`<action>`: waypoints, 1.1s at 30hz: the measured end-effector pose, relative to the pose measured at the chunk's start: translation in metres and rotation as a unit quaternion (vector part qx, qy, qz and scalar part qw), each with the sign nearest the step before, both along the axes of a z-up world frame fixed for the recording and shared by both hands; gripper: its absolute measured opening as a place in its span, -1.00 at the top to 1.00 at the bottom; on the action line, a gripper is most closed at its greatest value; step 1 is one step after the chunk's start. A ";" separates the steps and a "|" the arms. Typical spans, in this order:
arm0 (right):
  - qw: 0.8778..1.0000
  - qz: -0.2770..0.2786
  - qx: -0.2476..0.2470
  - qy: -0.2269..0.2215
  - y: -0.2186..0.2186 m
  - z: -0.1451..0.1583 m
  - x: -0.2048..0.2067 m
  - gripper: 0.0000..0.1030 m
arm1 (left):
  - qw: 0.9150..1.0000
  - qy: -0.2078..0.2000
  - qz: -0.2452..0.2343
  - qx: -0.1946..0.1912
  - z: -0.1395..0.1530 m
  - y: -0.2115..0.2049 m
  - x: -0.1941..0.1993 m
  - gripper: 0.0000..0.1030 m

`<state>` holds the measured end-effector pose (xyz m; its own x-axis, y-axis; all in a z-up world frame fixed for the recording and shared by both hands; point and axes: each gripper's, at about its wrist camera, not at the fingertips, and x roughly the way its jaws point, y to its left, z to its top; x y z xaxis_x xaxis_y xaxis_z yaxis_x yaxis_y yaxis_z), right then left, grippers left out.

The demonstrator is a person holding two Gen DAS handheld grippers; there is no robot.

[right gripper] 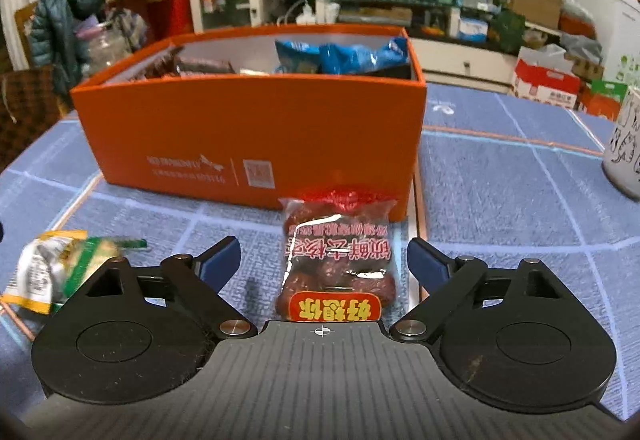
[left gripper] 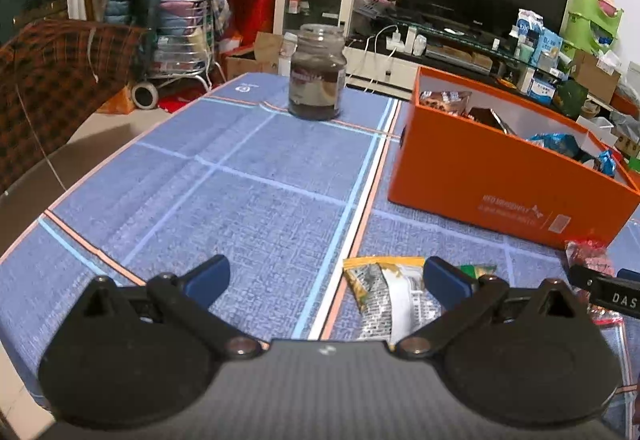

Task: Organize snacks
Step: 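Grasp the yellow biscuit packet with left tool while right tool grasps the red jujube bag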

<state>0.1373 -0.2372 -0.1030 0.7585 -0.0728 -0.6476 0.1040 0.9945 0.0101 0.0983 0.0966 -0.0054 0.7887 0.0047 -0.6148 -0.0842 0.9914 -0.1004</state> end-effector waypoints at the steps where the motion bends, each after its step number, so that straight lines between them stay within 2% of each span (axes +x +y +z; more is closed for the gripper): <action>1: 1.000 -0.002 0.001 0.007 0.000 -0.002 0.001 -0.52 | 1.000 0.003 0.001 0.000 -0.002 -0.001 0.001 -0.99; 3: 1.000 -0.011 -0.001 0.029 -0.002 -0.006 0.003 -0.26 | 1.000 0.006 -0.002 -0.002 -0.004 -0.004 0.002 -0.99; 4: 0.999 -0.017 -0.002 0.037 -0.004 -0.009 0.002 -0.24 | 1.000 0.009 -0.006 0.001 -0.006 -0.007 0.003 -0.99; 13: 0.999 -0.007 -0.006 0.033 -0.012 -0.010 -0.011 -0.27 | 0.999 0.028 -0.025 0.023 -0.027 -0.031 0.018 -0.98; 17: 1.000 0.000 -0.003 0.028 -0.012 -0.010 -0.015 -0.26 | 0.998 0.055 -0.011 0.012 -0.038 -0.030 0.031 -0.99; 20: 1.000 0.005 -0.007 0.024 -0.013 -0.011 -0.015 -0.26 | 0.998 0.053 -0.005 0.026 -0.042 -0.029 0.034 -0.99; 24: 1.000 0.001 -0.008 0.020 -0.015 -0.012 -0.012 -0.29 | 0.998 0.054 -0.023 0.034 -0.044 -0.029 0.033 -0.97; 28: 1.000 0.000 -0.009 0.021 -0.014 -0.012 -0.009 -0.27 | 0.995 0.057 -0.066 0.038 -0.040 -0.032 0.031 -0.67; 30: 1.000 0.001 -0.011 0.022 -0.013 -0.011 -0.008 -0.09 | 0.995 0.060 -0.076 0.037 -0.038 -0.033 0.030 -0.63; 33: 1.000 0.001 -0.013 0.023 -0.011 -0.010 -0.008 -0.05 | 0.994 0.058 -0.084 0.039 -0.038 -0.035 0.030 -0.57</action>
<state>0.1295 -0.2483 -0.1133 0.7285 -0.0885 -0.6793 0.1017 0.9946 -0.0205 0.1280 0.0621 -0.0431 0.7066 -0.0699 -0.7042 0.0761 0.9968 -0.0225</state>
